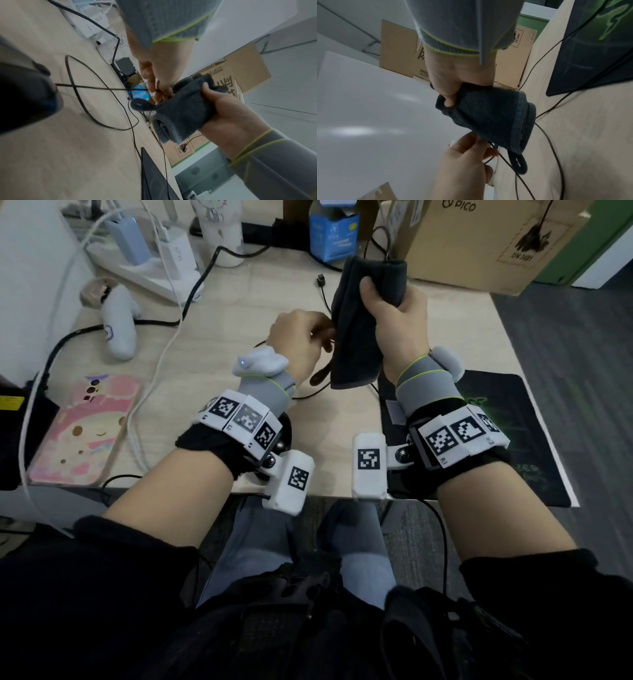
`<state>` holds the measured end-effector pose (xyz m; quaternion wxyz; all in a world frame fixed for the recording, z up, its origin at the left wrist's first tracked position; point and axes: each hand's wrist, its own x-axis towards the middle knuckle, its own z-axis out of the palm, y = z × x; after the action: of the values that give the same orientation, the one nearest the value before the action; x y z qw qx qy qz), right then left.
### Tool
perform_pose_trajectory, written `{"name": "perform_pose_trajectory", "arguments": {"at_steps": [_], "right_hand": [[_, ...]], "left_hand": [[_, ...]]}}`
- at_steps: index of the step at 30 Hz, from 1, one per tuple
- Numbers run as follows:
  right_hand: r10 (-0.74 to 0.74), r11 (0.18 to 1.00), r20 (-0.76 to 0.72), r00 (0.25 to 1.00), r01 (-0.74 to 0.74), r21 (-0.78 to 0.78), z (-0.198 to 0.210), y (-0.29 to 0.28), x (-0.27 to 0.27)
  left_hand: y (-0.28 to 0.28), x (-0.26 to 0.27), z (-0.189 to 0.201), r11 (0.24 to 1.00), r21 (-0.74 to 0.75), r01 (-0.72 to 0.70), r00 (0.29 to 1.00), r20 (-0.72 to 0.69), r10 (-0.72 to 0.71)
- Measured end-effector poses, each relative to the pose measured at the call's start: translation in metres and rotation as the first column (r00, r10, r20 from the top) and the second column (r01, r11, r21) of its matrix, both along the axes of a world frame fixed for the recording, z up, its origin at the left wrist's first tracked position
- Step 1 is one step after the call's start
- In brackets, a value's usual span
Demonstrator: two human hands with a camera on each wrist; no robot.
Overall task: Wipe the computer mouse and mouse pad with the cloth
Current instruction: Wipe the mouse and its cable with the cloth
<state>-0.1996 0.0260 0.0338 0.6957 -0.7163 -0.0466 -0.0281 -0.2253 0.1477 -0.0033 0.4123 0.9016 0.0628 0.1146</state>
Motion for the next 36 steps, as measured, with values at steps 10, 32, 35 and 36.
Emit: {"name": "perform_pose_trajectory", "arguments": {"at_steps": [10,32,35,36], "right_hand": [[0.000,1.000,0.113,0.994,-0.001,0.009,0.018,-0.008,0.002],[0.011,0.999,0.173,0.985,-0.020,0.046,0.010,-0.005,-0.016],[0.001,0.997,0.182,0.983,-0.015,0.074,0.010,-0.010,-0.019],[0.005,0.996,0.182,0.983,-0.021,0.087,0.011,-0.012,-0.020]], "left_hand": [[-0.002,0.007,-0.008,0.990,0.021,-0.139,0.985,-0.103,0.140],[0.001,-0.012,0.013,0.988,0.092,0.124,0.976,0.169,-0.138],[0.019,-0.008,-0.011,0.997,0.081,-0.005,1.000,0.030,0.002],[0.026,-0.010,-0.021,0.994,0.092,-0.051,0.998,-0.031,0.054]]}}
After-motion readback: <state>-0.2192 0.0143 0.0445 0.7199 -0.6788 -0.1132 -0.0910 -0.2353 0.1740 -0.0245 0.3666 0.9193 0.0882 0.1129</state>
